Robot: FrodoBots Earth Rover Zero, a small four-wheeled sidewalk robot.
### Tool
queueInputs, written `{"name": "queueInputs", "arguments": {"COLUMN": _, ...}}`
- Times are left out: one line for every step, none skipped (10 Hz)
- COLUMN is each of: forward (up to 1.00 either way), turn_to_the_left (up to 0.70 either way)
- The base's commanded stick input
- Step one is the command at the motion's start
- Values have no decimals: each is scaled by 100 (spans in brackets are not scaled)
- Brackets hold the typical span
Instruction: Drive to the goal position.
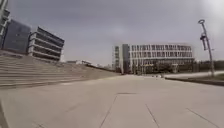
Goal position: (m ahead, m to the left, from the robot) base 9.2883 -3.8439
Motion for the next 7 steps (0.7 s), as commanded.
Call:
{"name": "queueInputs", "arguments": {"forward": 70, "turn_to_the_left": 0}}
{"name": "queueInputs", "arguments": {"forward": 70, "turn_to_the_left": 0}}
{"name": "queueInputs", "arguments": {"forward": 70, "turn_to_the_left": 0}}
{"name": "queueInputs", "arguments": {"forward": 70, "turn_to_the_left": 0}}
{"name": "queueInputs", "arguments": {"forward": 70, "turn_to_the_left": 0}}
{"name": "queueInputs", "arguments": {"forward": 70, "turn_to_the_left": 0}}
{"name": "queueInputs", "arguments": {"forward": 70, "turn_to_the_left": 0}}
